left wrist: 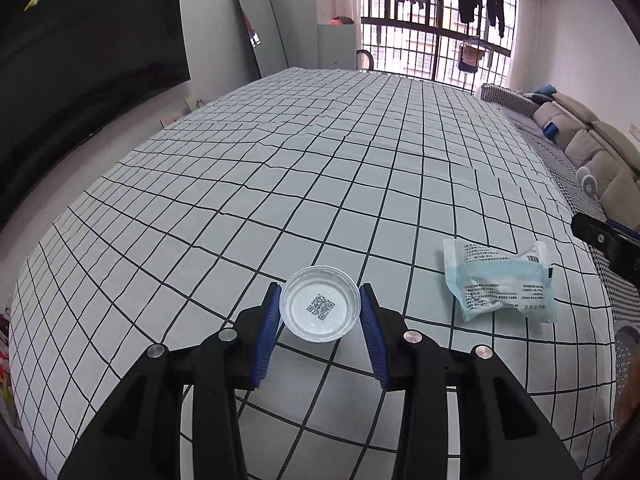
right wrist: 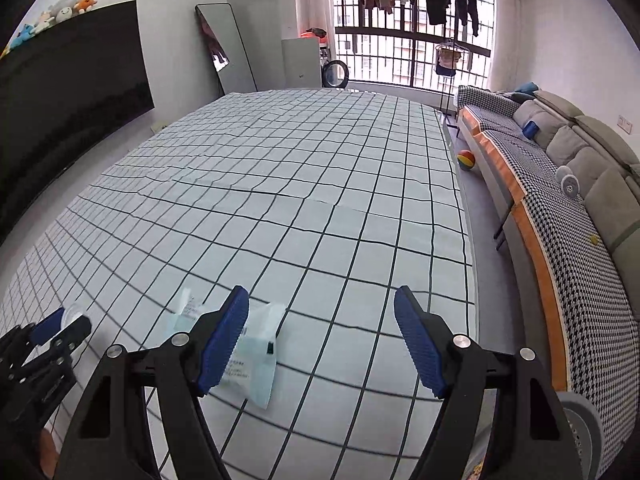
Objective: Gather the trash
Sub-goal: 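Grasp the blue-white packet with the right gripper while the left gripper holds the cap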
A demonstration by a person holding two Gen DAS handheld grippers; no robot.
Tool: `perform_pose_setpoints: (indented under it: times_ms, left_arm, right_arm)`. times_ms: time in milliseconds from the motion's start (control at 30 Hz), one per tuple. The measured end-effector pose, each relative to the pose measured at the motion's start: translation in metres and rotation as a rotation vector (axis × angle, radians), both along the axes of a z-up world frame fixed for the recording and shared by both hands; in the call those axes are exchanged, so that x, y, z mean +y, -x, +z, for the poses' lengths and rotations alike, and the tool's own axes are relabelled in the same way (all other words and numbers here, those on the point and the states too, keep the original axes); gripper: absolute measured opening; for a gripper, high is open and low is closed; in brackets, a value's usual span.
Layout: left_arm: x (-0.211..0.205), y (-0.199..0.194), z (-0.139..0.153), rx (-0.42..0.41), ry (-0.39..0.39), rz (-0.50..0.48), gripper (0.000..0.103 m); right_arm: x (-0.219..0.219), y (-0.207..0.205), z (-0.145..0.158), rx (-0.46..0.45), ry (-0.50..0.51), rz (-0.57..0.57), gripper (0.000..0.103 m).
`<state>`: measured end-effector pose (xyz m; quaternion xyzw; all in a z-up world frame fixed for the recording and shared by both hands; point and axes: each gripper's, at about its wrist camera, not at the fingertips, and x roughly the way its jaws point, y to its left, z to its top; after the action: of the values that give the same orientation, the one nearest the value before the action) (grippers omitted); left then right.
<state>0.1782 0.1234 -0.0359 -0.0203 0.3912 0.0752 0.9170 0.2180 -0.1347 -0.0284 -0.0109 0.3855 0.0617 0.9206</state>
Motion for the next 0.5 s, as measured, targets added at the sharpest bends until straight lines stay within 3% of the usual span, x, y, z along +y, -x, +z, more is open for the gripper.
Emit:
perform_pose_setpoints:
  times_ms: [300, 500]
  left_arm:
    - [0.010, -0.003, -0.003, 0.010, 0.023, 0.021, 0.039]
    - [0.019, -0.002, -0.003, -0.001, 0.032, 0.033, 0.039]
  right_arm:
    - [0.010, -0.048, -0.018, 0.087, 0.020, -0.037, 0.072]
    - [0.015, -0.043, -0.032, 0.127, 0.090, -0.028, 0.072]
